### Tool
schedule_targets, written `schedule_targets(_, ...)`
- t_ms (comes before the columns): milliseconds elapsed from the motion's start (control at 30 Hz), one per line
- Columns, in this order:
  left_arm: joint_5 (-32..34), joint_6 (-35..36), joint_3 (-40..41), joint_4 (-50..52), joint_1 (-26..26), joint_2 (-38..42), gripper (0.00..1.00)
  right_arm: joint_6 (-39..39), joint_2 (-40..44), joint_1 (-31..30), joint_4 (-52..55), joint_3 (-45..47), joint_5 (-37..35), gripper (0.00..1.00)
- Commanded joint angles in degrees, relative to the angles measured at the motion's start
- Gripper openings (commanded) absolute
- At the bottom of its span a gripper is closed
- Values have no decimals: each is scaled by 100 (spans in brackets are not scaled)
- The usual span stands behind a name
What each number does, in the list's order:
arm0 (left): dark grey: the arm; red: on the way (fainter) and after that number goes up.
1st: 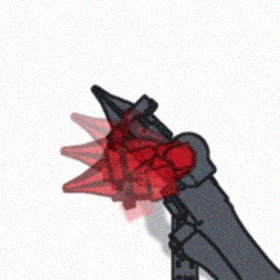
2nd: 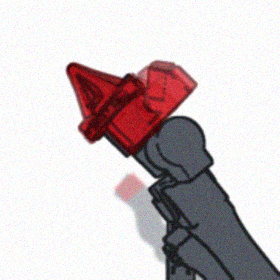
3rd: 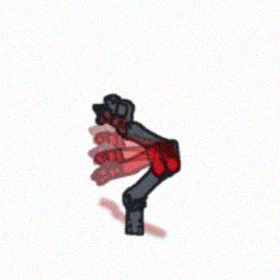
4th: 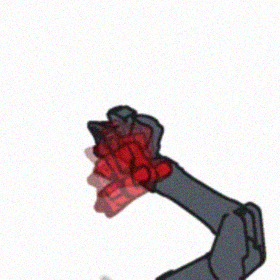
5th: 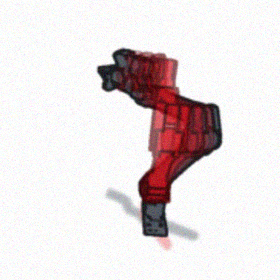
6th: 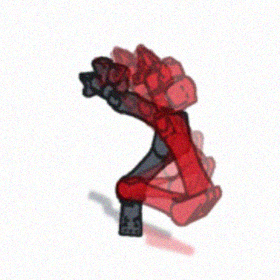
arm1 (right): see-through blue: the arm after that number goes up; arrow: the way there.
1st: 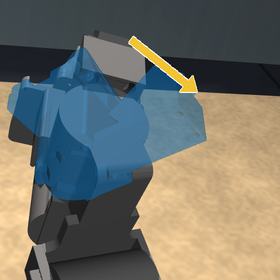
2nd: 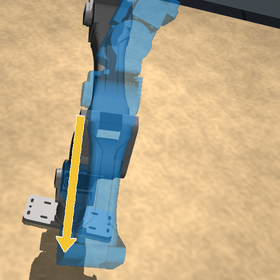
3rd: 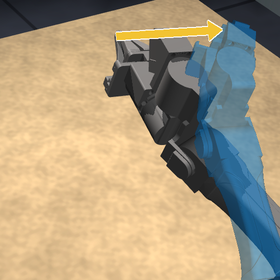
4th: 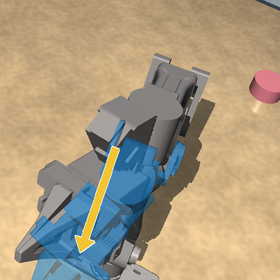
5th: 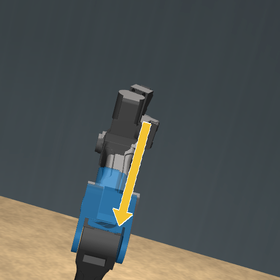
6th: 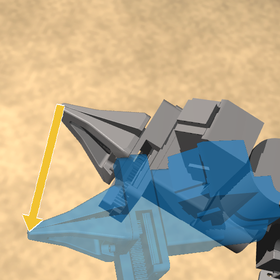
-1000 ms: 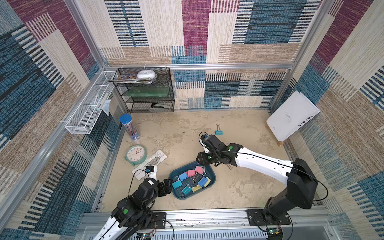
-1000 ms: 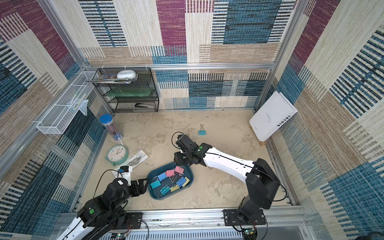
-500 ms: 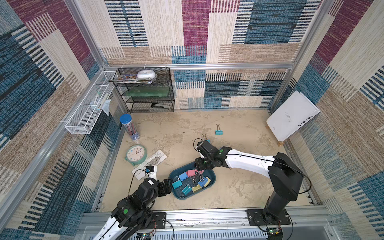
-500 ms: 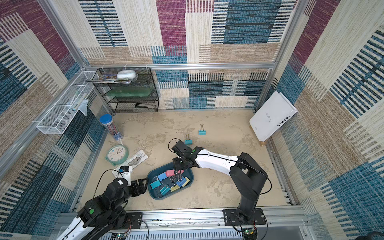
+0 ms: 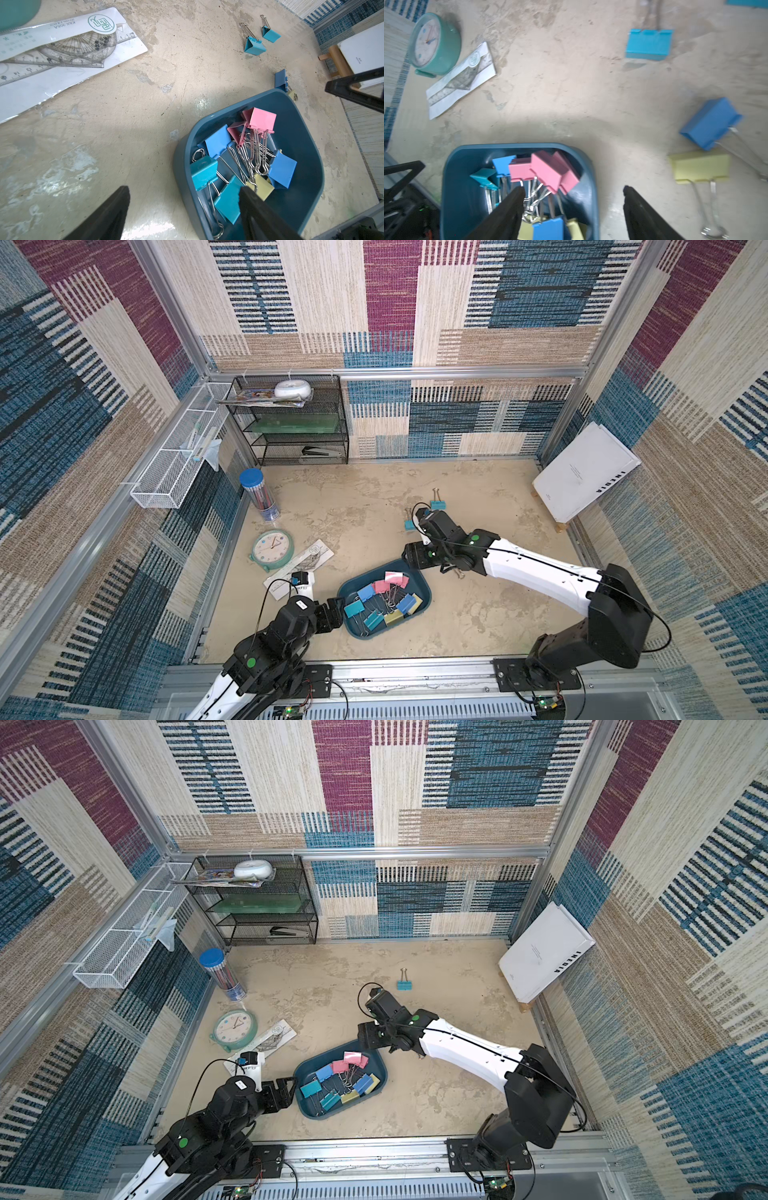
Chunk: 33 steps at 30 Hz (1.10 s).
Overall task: Put the binder clips in the storage box
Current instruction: Place the binder clip in the storage box, then pick up the binder clip at the center of the board.
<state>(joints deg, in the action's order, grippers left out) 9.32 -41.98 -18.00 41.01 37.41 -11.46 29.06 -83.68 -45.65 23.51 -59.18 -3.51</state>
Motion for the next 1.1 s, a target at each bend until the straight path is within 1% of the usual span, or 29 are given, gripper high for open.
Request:
schedule_targets(0, 44, 34, 23, -90, 3, -5, 86, -1000, 379, 447, 106, 476, -427, 77)
schedule_targets(33, 38, 25, 33, -78, 2, -6, 86, -1304, 519, 596, -48, 707, -466, 78)
schedule_targets(67, 35, 31, 29, -78, 1, -5, 86, -1522, 621, 729, -208, 909, -452, 82)
schedule_targets(133, 43, 23, 33, -81, 3, -5, 86, -2000, 738, 934, -504, 1199, -325, 83)
schedule_targets(167, 48, 27, 33, -78, 3, -15, 86, -2129, 740, 983, -567, 1266, -398, 83)
schedule_targets(233, 53, 22, 33, -87, -5, -14, 86, -2366, 694, 1065, -837, 1388, -273, 83)
schedule_targets(267, 67, 15, 33, -81, 3, -14, 86, -2407, 622, 1117, -944, 1374, -159, 84)
schedule_targets(333, 62, 22, 18, -84, -1, -34, 86, -2439, 334, 1228, -1072, 1322, -220, 84)
schedule_targets(467, 58, 17, 27, -79, 3, -34, 86, -2778, -275, 1255, -1051, 1174, -205, 84)
schedule_targets(633, 86, 15, 18, -88, -5, -43, 86, -2780, -391, 1258, -1354, 1325, -207, 85)
schedule_targets(867, 92, 17, 25, -84, -2, -40, 86, -2739, -777, 1264, -1484, 1241, -246, 84)
schedule_targets(1067, 84, 16, 29, -84, -1, -36, 86, -2697, -1070, 1312, -1531, 1162, -258, 81)
